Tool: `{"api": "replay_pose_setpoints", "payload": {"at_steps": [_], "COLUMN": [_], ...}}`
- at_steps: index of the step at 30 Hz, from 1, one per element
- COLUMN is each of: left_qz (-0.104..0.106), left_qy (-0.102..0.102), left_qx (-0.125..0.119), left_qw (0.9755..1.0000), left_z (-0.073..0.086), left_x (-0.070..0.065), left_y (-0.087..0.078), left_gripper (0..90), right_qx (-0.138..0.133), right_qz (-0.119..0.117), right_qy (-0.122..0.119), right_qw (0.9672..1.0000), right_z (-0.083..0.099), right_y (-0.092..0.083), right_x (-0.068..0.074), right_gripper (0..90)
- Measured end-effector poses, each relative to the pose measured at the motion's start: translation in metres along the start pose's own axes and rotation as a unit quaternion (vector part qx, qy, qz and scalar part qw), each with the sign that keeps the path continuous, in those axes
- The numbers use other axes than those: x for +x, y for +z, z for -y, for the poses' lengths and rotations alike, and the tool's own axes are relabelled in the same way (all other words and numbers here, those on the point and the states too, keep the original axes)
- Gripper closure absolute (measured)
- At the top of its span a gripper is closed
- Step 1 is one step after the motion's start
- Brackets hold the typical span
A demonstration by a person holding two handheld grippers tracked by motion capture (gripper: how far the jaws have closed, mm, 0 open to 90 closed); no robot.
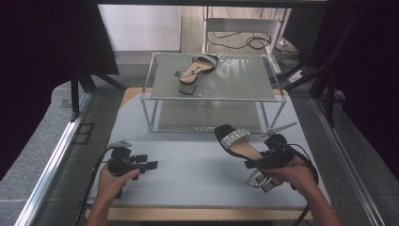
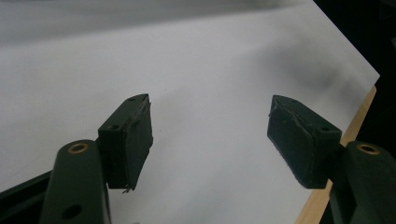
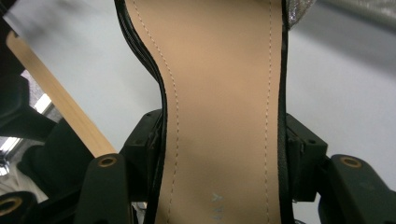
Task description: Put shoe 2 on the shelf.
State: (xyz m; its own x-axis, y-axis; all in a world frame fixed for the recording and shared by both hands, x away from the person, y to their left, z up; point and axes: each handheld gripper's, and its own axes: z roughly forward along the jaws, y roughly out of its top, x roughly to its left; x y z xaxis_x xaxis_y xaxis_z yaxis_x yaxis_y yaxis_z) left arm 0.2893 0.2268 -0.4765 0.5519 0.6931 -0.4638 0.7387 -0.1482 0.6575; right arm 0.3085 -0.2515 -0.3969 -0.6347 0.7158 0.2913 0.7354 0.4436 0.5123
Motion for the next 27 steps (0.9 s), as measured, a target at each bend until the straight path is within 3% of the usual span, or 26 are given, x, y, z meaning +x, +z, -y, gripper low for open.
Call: {"api": "replay_pose_setpoints", "payload": {"at_steps": [5,11,19,24,27], "left_qz": [0.006,-0.002,-0.002,0.000,0.002], "left_qy": [-0.002,-0.001,-0.001,0.001,0.002], "left_qx": [-0.001,-0.003,-0.001,0.002,0.002], "left_qw": [1.0000,1.0000,1.0000,1.0000,1.0000], "left_z": [0.000,0.000,0.000,0.000,0.000], "left_x": [0.000,0.000,0.000,0.000,-0.001], "left_y": [-0.001,-0.002,-0.001,-0.001,-0.001], "left_gripper": [31.3,31.4,31.5,31.5,31.4], "right_qx": [-0.023,-0.047,-0.067,-0.079,-0.082], "right_qz": [-0.015,-0.023,-0.024,-0.036,-0.032], "right_qy": [-0.005,-0.010,-0.022,-0.015,-0.015], "right_qw": [0.9996,0.9986,0.9972,0.9961,0.9960], "right_z": [-0.008,-0.022,-0.046,-0.060,-0.066], "right_y": [-0.009,-0.022,-0.039,-0.046,-0.048], "right_x": [0.004,0.010,0.018,0.019,0.019], "right_gripper": [41.1,41.1,41.2,41.2,41.2]}}
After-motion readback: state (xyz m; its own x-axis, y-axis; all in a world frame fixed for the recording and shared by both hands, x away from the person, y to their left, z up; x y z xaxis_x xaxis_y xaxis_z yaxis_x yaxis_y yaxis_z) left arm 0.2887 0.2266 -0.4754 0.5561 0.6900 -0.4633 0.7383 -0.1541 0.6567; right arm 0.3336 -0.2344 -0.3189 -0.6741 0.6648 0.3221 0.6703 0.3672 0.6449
